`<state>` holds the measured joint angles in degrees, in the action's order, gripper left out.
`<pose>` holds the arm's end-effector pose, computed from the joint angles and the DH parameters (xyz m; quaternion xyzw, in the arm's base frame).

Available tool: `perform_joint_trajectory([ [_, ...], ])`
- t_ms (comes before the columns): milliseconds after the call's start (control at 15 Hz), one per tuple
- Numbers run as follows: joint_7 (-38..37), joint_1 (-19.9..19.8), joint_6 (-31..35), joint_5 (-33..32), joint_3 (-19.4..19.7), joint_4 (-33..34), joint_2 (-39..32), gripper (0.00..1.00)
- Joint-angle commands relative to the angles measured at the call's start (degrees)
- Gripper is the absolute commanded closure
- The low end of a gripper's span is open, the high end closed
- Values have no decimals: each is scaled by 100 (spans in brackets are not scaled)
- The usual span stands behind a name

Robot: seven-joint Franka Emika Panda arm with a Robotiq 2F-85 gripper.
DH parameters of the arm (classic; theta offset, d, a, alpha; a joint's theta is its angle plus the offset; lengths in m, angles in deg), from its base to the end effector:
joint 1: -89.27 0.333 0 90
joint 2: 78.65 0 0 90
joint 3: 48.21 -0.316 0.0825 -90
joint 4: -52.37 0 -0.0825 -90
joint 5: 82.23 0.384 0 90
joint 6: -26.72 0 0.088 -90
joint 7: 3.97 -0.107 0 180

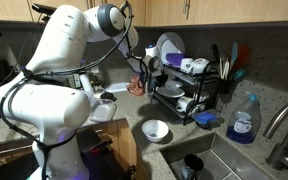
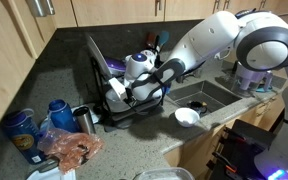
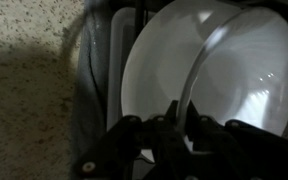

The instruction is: Pick the plate and put it on the bottom rack

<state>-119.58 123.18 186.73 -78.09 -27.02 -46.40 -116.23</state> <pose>0.6831 0.1895 0.2754 -0.6276 0.7406 -0.1711 0.1685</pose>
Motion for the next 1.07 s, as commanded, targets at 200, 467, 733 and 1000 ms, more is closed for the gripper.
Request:
perform_joint_trajectory([
  [200,-829,-284,221,-420,-149,-115,-171,98],
  [467,-881,-413,616,-375,-314,-189,-175,98],
  [733,-753,-503,967,-271,-514,-281,-148,98],
  [1000,-687,-529,1059,-231,-665,-278,-207,98],
])
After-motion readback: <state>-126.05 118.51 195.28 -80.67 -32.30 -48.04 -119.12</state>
